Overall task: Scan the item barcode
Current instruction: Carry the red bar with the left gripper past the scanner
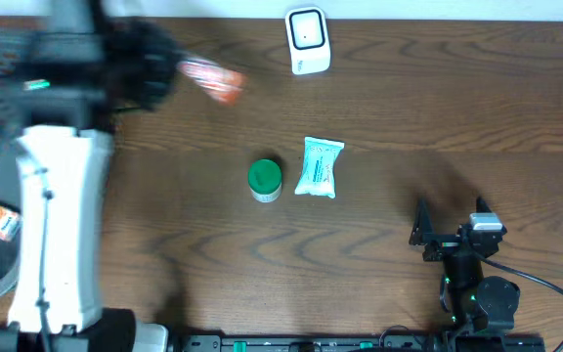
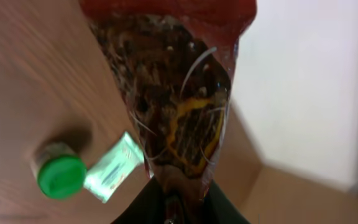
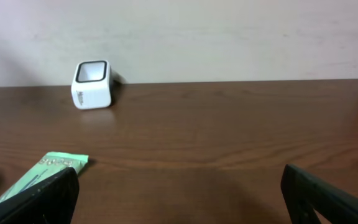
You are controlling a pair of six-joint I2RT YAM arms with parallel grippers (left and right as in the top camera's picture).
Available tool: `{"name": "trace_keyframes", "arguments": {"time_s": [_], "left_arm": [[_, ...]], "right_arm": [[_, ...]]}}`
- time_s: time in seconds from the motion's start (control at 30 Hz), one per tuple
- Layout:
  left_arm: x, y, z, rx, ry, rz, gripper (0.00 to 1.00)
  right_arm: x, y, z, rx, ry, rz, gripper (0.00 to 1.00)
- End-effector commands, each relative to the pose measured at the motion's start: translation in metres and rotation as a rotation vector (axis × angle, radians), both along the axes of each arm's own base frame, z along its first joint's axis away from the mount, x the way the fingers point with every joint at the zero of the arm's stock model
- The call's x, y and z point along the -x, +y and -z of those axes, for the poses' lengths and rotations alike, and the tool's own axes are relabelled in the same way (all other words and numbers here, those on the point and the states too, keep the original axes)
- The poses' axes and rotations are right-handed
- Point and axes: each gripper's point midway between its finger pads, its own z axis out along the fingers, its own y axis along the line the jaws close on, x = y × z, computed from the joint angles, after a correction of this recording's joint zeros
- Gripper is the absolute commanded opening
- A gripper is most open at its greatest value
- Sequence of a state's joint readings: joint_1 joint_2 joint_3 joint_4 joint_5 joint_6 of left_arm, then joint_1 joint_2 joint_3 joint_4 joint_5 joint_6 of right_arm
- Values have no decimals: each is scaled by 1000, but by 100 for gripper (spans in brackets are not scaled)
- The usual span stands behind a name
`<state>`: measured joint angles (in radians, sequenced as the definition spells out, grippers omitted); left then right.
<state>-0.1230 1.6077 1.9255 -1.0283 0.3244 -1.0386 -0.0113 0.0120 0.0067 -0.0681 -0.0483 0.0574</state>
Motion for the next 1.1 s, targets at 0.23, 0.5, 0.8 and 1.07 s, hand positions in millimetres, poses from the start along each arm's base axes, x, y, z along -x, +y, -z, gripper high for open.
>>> {"name": "trace_keyframes", "arguments": {"time_s": [0.23, 0.5, 0.8, 1.07], "left_arm": [[10, -182, 103, -386, -1, 479, 20], [35, -250, 204, -583, 51, 843, 20], [37, -254, 262, -625, 153, 879, 20], [29, -263, 258, -616, 97, 884, 20]], "right_arm": [[0, 1, 1, -9, 2, -3, 99], [0, 1, 1, -9, 2, -3, 99], [0, 1, 1, -9, 2, -3, 99], [0, 1, 1, -9, 2, -3, 99]]}}
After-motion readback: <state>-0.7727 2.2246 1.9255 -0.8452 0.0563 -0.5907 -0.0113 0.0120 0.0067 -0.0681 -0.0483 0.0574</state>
